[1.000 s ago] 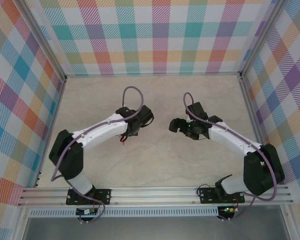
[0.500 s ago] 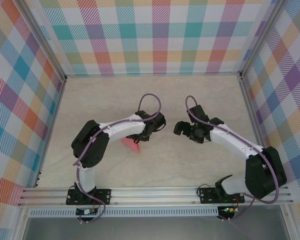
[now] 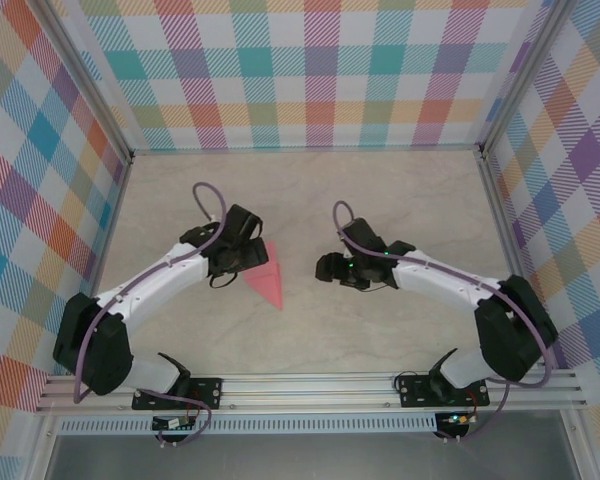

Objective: Fold a paper plane with a square sheet of paper (pick it up from the middle)
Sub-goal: Move the paper to the center of the table.

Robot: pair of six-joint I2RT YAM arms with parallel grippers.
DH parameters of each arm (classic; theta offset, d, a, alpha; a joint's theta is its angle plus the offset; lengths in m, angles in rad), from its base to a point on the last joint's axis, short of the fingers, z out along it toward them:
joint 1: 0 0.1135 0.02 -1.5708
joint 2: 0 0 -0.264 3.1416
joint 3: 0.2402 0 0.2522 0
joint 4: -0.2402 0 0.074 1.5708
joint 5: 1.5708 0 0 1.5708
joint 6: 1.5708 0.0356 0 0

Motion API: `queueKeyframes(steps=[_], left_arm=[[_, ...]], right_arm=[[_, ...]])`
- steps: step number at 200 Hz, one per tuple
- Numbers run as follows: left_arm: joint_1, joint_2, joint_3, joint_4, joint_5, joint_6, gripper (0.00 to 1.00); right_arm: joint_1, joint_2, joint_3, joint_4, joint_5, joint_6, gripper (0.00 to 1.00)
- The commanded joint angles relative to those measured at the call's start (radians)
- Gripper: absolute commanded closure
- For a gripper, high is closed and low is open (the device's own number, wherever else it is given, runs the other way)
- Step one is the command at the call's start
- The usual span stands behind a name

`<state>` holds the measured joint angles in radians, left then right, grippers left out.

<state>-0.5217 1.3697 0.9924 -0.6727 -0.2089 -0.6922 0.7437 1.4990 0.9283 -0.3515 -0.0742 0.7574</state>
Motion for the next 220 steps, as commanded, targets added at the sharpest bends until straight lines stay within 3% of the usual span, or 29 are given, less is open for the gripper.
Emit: queueKeyframes(steps=[1, 40, 75, 128, 179, 220], left_arm=[[0.073, -0.062, -0.091, 0.016, 0.037, -0.048, 0.13], [0.174, -0.150, -0.199, 0.016, 0.072, -0.060, 0.08], [0.217, -0.187, -0.246, 0.021, 0.102, -0.050, 0.07], [0.221, -0.183, -0.258, 0.044, 0.139, -0.031, 0.06], [0.221, -0.188, -0.263, 0.048, 0.168, -0.020, 0.05], [0.221, -0.189, -0.271, 0.065, 0.223, 0.004, 0.05]], right_arm=[[0.096, 0.103, 0.104, 0.102, -0.033, 0.022, 0.47], [0.195, 0.310, 0.280, 0.121, -0.069, 0.047, 0.62], [0.216, 0.439, 0.378, 0.117, -0.087, 0.055, 0.64], [0.205, 0.550, 0.449, 0.026, -0.003, -0.015, 0.66], [0.188, 0.553, 0.389, -0.056, -0.060, -0.197, 0.65], [0.149, 0.432, 0.232, -0.071, -0.107, -0.383, 0.65]])
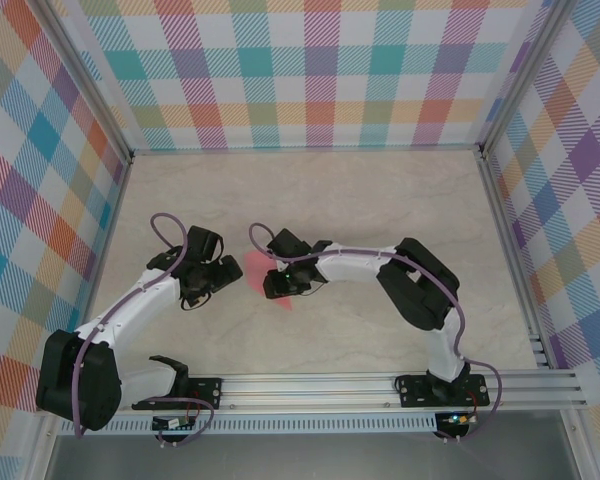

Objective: Fold a paper plane with a square sheet of paper (pick it up from the middle)
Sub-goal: Move the paper to the center of the table.

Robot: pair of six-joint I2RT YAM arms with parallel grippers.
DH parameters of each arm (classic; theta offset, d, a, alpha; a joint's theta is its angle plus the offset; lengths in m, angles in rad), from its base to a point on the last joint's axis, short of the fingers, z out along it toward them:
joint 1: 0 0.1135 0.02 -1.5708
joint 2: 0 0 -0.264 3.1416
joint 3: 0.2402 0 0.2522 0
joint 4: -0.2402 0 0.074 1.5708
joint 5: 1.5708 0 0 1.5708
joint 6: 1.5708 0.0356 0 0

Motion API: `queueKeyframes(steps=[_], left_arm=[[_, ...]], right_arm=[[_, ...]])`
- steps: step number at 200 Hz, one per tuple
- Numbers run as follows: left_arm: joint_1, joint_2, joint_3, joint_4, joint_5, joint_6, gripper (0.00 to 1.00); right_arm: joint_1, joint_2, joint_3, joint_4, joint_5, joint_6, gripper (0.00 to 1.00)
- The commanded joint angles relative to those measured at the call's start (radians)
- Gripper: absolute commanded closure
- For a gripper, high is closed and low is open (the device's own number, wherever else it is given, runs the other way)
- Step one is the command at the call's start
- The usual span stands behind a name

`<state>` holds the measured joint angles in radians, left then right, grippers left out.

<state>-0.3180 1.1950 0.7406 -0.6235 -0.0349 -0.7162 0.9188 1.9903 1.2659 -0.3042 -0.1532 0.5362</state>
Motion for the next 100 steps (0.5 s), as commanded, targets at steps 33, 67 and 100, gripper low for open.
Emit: queueKeyframes(steps=[33, 67, 100], left_arm=[[0.016, -0.019, -0.035, 0.054, 0.113, 0.041, 0.05], [0.013, -0.028, -0.052, 0.098, 0.162, 0.034, 0.05], [0.007, -0.028, -0.063, 0.125, 0.196, 0.021, 0.05]], right_arm=[[-0.052, -0.202, -0.191, -0.060, -0.065, -0.173, 0.65], [-0.054, -0.290, -0.213, 0.068, -0.036, 0.019, 0.63], [-0.054, -0.259, -0.216, 0.145, -0.021, 0.176, 0.65]])
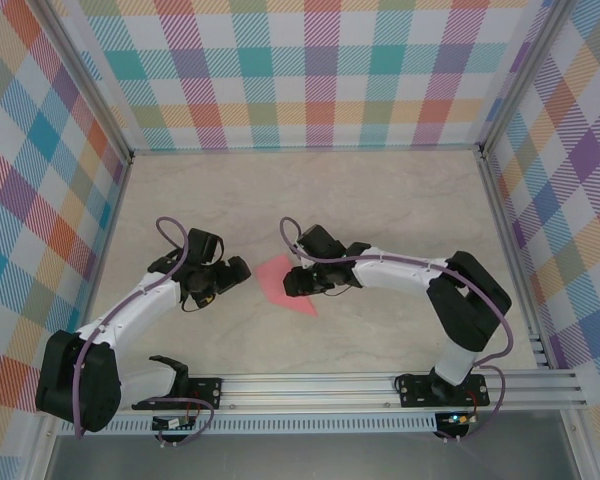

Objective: Fold a paper plane with a square sheet of paper (pick it up from the middle)
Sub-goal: Move the paper to the center of the table, then fold the wing for the fifth time at the center of the table.

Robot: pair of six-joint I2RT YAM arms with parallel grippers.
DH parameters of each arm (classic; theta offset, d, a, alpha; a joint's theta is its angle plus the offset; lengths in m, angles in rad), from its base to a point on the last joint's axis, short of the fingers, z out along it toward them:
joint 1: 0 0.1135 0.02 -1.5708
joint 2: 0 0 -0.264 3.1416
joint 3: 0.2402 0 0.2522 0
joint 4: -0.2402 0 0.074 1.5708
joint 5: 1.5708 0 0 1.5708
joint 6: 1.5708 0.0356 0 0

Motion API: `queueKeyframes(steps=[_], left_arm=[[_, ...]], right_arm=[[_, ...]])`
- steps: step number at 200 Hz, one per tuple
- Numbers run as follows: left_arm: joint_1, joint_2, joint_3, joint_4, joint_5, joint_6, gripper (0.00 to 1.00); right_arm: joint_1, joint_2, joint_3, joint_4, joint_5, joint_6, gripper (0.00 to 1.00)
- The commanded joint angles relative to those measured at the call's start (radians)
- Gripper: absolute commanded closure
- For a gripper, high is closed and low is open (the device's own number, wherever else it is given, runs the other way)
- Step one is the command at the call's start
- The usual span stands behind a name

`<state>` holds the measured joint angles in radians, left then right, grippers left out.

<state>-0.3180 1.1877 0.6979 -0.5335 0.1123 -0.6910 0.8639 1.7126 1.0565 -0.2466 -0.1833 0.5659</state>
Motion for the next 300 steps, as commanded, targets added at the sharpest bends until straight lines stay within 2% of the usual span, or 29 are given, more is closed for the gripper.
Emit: queueKeyframes(steps=[1, 76, 163, 220, 300], left_arm=[[0.007, -0.021, -0.022, 0.036, 0.050, -0.004, 0.05], [-0.017, -0.023, -0.057, 0.099, 0.118, -0.038, 0.06], [-0.064, 0.017, -0.115, 0.247, 0.249, -0.139, 0.23], [-0.133, 0.107, -0.132, 0.406, 0.306, -0.210, 0.26], [-0.200, 0.228, -0.109, 0.457, 0.310, -0.275, 0.38]], right_arm=[[0.002, 0.021, -0.006, 0.090, 0.008, 0.148, 0.65], [-0.021, 0.094, -0.004, 0.064, 0.039, 0.177, 0.68], [-0.066, 0.149, -0.033, 0.106, -0.044, 0.194, 0.69], [-0.100, 0.150, -0.076, 0.145, -0.090, 0.219, 0.70], [-0.122, 0.156, -0.102, 0.166, -0.114, 0.233, 0.70]])
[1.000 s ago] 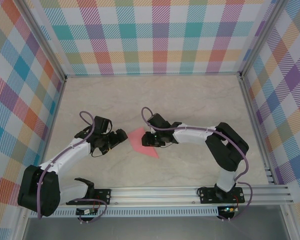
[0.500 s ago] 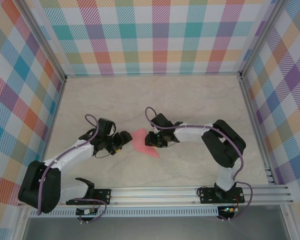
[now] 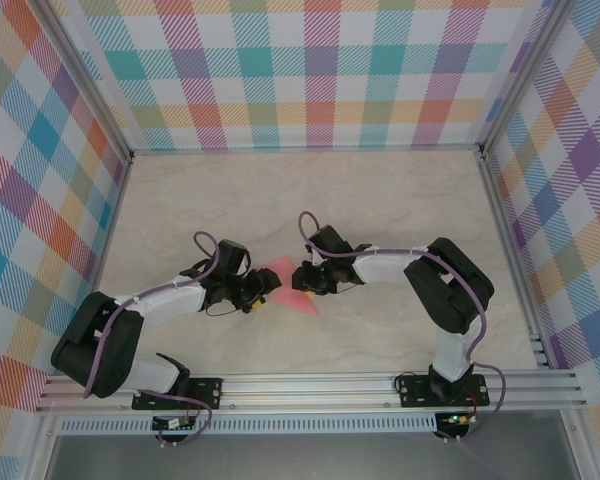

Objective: Fold a paper plane with a square sheet of paper (pick it up from the middle)
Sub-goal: Fold the wing for the fifth time at the center of the table.

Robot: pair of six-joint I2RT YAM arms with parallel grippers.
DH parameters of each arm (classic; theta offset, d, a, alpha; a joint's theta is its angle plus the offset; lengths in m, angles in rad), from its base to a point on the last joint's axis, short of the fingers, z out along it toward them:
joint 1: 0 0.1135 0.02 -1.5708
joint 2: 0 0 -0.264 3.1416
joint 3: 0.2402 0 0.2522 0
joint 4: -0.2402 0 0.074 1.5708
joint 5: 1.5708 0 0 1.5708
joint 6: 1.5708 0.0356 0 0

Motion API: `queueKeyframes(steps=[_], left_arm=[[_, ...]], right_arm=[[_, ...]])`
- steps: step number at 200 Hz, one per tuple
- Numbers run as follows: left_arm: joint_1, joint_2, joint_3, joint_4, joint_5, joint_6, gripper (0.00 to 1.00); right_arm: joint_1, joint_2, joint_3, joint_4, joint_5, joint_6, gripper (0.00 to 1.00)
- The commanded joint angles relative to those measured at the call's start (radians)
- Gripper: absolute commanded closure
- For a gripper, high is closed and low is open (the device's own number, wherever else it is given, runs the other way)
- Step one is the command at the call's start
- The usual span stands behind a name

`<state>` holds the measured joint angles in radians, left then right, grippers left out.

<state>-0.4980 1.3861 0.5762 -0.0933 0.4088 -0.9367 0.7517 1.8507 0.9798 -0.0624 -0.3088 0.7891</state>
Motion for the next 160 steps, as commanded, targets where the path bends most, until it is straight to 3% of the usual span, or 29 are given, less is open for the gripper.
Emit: queueKeyframes(steps=[1, 30, 73, 160], left_arm=[[-0.020, 0.031, 0.013, 0.018, 0.013, -0.030, 0.38], [-0.031, 0.060, 0.025, 0.027, 0.016, -0.033, 0.38], [-0.039, 0.070, 0.045, 0.039, 0.016, -0.027, 0.48], [-0.040, 0.090, 0.057, 0.056, 0.015, -0.023, 0.50]], right_arm=[[-0.010, 0.018, -0.025, -0.019, 0.012, 0.010, 0.70], [-0.012, 0.018, -0.028, -0.018, 0.011, 0.009, 0.70], [-0.013, 0.018, -0.032, -0.021, 0.013, 0.009, 0.70], [-0.016, 0.020, -0.033, -0.020, 0.016, 0.009, 0.70]])
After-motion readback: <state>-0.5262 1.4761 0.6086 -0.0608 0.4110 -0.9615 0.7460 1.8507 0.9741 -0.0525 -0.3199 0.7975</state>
